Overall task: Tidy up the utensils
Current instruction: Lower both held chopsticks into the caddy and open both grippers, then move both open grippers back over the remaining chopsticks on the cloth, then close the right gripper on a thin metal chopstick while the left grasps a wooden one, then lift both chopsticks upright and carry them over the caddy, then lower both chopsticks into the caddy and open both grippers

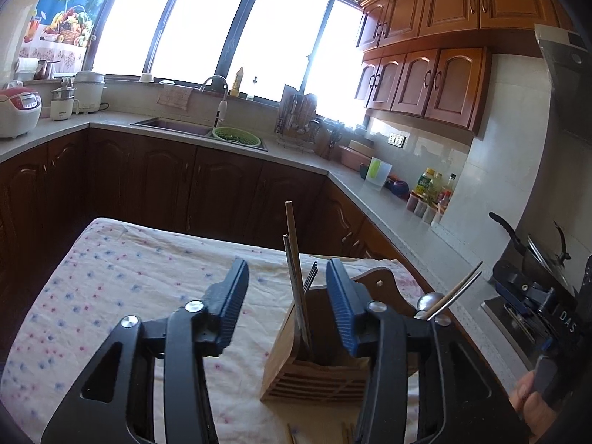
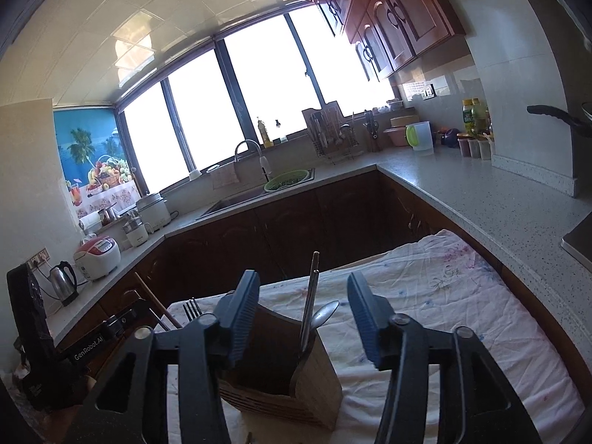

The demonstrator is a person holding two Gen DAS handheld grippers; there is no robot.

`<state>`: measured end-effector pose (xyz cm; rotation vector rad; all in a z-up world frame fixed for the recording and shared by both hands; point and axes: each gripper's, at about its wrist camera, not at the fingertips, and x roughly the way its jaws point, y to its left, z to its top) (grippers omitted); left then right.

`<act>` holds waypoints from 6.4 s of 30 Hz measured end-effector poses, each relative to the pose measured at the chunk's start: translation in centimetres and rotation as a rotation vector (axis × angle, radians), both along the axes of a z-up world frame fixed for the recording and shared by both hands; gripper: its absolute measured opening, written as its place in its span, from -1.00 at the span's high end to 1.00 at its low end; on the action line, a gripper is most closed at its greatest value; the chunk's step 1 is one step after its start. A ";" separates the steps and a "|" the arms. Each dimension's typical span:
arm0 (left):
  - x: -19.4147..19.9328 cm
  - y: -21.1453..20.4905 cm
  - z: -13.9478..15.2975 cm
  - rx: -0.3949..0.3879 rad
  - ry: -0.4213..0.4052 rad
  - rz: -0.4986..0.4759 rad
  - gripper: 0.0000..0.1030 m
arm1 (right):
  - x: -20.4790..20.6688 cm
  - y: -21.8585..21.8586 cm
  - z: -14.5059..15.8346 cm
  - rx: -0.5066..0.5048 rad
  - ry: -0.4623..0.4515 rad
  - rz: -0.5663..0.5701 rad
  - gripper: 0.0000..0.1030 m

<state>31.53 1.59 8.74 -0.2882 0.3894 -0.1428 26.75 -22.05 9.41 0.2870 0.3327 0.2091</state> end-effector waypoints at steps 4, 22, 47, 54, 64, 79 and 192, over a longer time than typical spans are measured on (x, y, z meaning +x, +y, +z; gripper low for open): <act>-2.1 0.5 0.3 -0.005 -0.003 0.003 -0.19 | -2.4 -1.2 0.8 0.041 -0.050 -0.009 -0.76; -11.4 0.8 -5.1 0.027 0.159 -0.023 -0.43 | -11.9 -4.2 -4.5 0.098 0.054 -0.050 -0.98; -10.0 -3.8 -12.7 0.177 0.445 -0.108 -0.43 | -13.3 -2.5 -10.3 0.022 0.221 -0.019 -0.96; -7.9 -5.8 -15.2 0.239 0.509 -0.136 -0.08 | -12.9 -2.8 -10.8 0.016 0.241 -0.026 -0.90; -6.0 -6.0 -15.4 0.249 0.507 -0.153 -0.03 | -10.9 -2.7 -12.4 0.011 0.318 -0.015 -0.42; -2.3 -5.6 -15.0 0.252 0.521 -0.173 0.09 | -5.0 1.0 -15.8 -0.147 0.503 0.064 0.29; 0.6 -1.0 0.1 0.018 0.001 -0.053 0.89 | 0.5 1.3 -0.8 -0.062 0.077 0.000 0.91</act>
